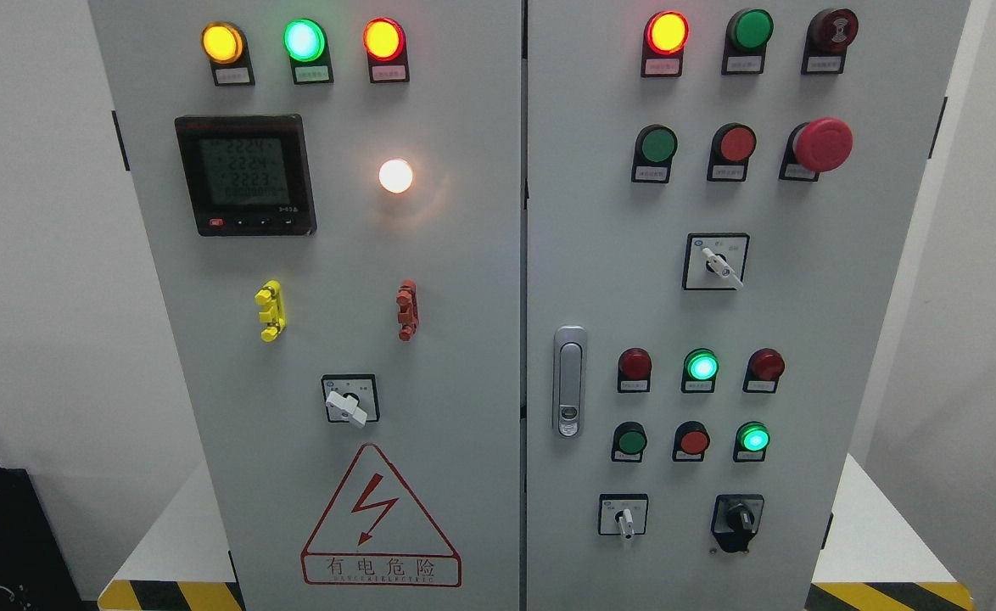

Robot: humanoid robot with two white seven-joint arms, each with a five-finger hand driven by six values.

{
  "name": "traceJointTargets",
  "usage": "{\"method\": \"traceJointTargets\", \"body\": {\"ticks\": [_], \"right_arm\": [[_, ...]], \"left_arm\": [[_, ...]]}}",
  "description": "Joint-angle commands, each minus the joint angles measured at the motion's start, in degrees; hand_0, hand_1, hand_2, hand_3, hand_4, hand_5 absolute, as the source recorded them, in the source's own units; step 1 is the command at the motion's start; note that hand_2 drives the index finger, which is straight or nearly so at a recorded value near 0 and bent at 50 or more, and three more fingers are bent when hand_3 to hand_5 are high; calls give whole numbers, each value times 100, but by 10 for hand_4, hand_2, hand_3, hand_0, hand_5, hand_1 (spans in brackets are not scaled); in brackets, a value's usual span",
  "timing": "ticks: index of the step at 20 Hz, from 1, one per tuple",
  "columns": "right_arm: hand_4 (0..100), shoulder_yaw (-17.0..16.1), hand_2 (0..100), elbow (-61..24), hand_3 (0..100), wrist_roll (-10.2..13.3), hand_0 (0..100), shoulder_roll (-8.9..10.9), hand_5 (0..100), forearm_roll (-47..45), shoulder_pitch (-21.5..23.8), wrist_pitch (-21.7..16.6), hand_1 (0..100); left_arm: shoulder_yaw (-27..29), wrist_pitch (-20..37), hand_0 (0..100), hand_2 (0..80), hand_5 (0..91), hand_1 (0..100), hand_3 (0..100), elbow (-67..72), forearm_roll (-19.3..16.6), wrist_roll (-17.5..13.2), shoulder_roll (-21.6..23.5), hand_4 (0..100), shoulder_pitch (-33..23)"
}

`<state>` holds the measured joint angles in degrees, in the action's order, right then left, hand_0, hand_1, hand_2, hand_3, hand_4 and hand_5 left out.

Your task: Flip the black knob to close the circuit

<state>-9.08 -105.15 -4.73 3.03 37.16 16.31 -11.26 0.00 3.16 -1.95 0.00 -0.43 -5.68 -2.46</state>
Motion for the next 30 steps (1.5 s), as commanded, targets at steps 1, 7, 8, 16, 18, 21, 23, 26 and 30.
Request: {"method": "traceJointTargets", "body": {"ticks": [1,7,8,16,18,21,23,26,30], "right_arm": [[747,-340,779,-1227,959,-440,0,93,769,1915,-769,413,146],[759,257,829,-1201,1000,-1021,0,110,779,3111,-1411,1486,0],[758,345,836,-1201,1000,-1039,0,110,779,3331,-1473,1565,0],[800,504,855,-1174,1000,-1469,0,102,800,3693,-1789,1952,0],[802,574,859,-1183,1000,-1479,0,93,825,3790,-1825,1970,0],[805,890,864,-1113,1000,-1487,0,75,829,3991,-1895,2180,0],[806,1083,866,-955,1000,-1487,0,75,830,4018,-2096,2330,0],[806,1137,868,-657,1000,-1487,0,67,833,4036,-2325,2436,0],[806,1137,869,-419,1000,-1408,0,31,836,4036,-2308,2445,0]], "left_arm": [[62,0,0,0,0,0,49,-7,44,-1,6,24,0],[62,-8,0,0,0,0,50,-7,44,-1,6,24,0],[62,0,0,0,0,0,50,-7,44,-1,-3,25,0],[62,0,0,0,0,0,50,-7,44,-1,6,25,0],[62,0,0,0,0,0,50,-7,44,-1,-3,25,0],[62,0,0,0,0,0,50,-7,44,-1,-3,25,0],[62,0,0,0,0,0,50,-7,44,-1,-3,26,0],[62,0,0,0,0,0,49,-7,44,-1,-3,25,0],[62,0,0,0,0,0,50,-7,44,-1,-3,24,0]]}}
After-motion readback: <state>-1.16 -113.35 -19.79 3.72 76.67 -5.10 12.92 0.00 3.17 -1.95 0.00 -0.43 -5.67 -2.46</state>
